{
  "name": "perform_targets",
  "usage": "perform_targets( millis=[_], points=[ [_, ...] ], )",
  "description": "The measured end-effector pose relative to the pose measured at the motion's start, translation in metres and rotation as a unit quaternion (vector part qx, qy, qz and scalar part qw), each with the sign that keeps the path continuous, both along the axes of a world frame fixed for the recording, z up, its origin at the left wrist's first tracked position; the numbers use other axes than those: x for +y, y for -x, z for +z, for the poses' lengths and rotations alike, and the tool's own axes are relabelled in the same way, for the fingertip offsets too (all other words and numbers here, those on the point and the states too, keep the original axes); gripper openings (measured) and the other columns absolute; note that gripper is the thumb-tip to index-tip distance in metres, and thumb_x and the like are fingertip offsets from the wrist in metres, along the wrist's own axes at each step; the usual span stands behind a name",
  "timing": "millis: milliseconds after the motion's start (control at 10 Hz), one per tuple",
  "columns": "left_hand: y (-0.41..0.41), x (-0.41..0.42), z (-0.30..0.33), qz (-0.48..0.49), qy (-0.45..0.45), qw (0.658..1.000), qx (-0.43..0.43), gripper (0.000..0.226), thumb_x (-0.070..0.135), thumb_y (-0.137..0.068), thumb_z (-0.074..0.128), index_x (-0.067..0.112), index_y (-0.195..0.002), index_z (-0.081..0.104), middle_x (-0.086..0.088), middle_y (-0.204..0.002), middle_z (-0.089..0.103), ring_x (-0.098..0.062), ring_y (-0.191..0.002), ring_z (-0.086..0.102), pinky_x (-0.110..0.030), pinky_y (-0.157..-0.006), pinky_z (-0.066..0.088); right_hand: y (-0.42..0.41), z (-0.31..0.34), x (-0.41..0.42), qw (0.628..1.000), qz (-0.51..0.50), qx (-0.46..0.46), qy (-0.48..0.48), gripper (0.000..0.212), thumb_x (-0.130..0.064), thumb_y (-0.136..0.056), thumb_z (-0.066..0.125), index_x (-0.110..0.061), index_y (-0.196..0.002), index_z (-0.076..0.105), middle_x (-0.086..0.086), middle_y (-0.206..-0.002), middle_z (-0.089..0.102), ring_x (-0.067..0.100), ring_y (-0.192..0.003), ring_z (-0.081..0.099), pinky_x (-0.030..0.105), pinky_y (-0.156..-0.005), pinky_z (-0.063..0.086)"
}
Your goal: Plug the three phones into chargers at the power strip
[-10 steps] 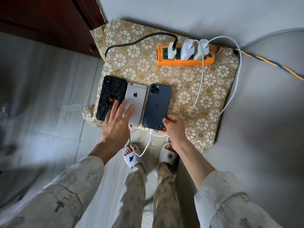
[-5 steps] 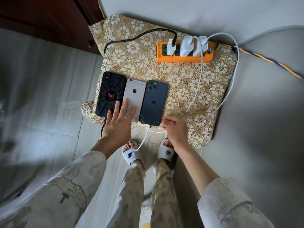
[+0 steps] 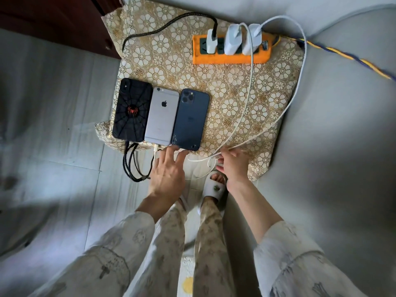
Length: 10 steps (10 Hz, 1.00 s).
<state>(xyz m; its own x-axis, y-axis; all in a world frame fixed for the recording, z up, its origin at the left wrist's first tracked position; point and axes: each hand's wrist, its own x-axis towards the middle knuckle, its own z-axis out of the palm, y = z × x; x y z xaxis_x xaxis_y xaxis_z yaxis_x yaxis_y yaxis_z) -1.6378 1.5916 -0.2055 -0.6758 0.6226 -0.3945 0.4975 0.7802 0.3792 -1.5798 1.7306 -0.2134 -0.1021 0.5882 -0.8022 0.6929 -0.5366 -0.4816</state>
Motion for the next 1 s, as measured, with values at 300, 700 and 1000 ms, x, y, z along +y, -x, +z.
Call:
perform_targets(
  millis=[300, 700, 1000],
  points=[
    [-0.004, -0.004, -0.022, -0.096, 0.131, 0.987, -0.015, 0.08, 0.012, -0.088, 0.045, 0.028, -0.146, -0.008, -0.002, -0.155, -0.022, -0.023, -0.144, -0.015, -0.04, -0.117, 0.007, -0.06, 0.017, 0.024, 0.988, 0.149, -0.032, 0.011, 0.031, -0.024, -0.097, 0.038, -0.005, -0.082, 0.057, 0.002, -0.05, 0.055, 0.01, -0.041, 0.055, 0.028, -0.047, 0.056],
    [0.0, 0.006, -0.009, -0.096, 0.156, 0.982, -0.046, 0.073, 0.011, -0.09, 0.042, 0.022, -0.147, -0.002, -0.006, -0.156, -0.019, -0.025, -0.144, -0.013, -0.043, -0.117, 0.013, -0.072, 0.001, 0.059, 0.949, 0.2, -0.168, -0.177, 0.028, -0.019, -0.094, 0.042, -0.002, -0.106, 0.061, 0.022, -0.109, 0.065, 0.039, -0.102, 0.06, 0.038, -0.084, 0.047],
    [0.023, 0.02, 0.026, -0.027, 0.148, 0.975, -0.165, 0.059, 0.013, -0.094, 0.039, 0.02, -0.147, 0.014, -0.008, -0.158, 0.004, -0.025, -0.146, 0.002, -0.043, -0.117, 0.015, -0.063, 0.035, 0.06, 0.993, -0.041, -0.053, 0.098, 0.016, -0.01, -0.091, 0.048, 0.003, -0.099, 0.054, 0.012, -0.092, 0.053, 0.025, -0.09, 0.059, 0.036, -0.084, 0.054]
  ],
)
